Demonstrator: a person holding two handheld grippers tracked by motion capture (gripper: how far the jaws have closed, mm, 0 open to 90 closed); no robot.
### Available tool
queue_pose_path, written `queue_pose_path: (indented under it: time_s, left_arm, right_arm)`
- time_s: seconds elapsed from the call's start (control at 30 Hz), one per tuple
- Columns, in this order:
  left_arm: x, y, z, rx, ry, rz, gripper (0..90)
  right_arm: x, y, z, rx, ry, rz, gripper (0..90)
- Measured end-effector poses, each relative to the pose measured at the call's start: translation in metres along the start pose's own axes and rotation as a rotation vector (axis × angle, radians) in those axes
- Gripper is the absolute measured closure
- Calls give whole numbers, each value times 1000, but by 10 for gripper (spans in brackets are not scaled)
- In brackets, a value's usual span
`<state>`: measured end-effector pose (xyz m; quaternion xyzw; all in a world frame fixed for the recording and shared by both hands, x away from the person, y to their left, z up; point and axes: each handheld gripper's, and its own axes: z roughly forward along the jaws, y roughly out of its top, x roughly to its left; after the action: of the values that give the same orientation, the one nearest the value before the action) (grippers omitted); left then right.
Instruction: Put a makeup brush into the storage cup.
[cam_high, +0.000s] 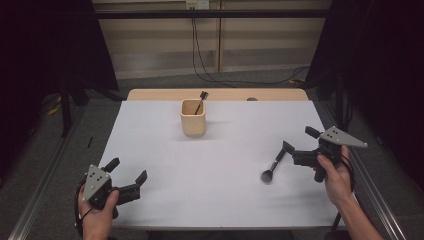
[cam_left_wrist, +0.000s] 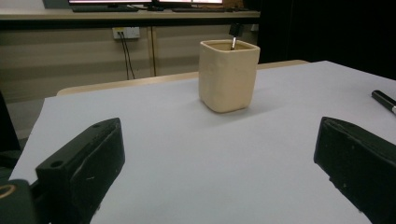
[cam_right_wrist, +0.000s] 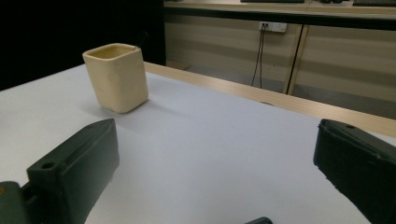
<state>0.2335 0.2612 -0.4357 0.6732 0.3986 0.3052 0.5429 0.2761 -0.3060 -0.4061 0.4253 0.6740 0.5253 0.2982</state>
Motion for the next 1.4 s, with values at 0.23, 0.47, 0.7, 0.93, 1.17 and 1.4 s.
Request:
queue_pose_path:
  time_s: [0.23, 0.47, 0.7, 0.93, 1.17, 1.4]
  left_arm:
    - [0, 1, 0, -1, 11, 7, 20]
    - [0, 1, -1, -7, 3, 18, 20]
    - [1, 1, -1, -10, 8, 11, 20]
    - [0, 2, 0, -8, 4, 19, 21]
    - [0, 1, -1, -9, 0, 19, 21]
    - [0, 2, -3, -23, -16, 21, 23]
  right_arm:
    - [-5, 5, 15, 40, 12, 19, 0]
    - [-5, 8, 26, 86, 33, -12, 0]
    - [-9, 12, 32, 213, 103, 13, 2]
    - [-16, 9, 33, 320, 137, -4, 4]
    - [-21, 8, 33, 446, 137, -49, 10]
    - [-21, 15, 37, 563, 175, -71, 20]
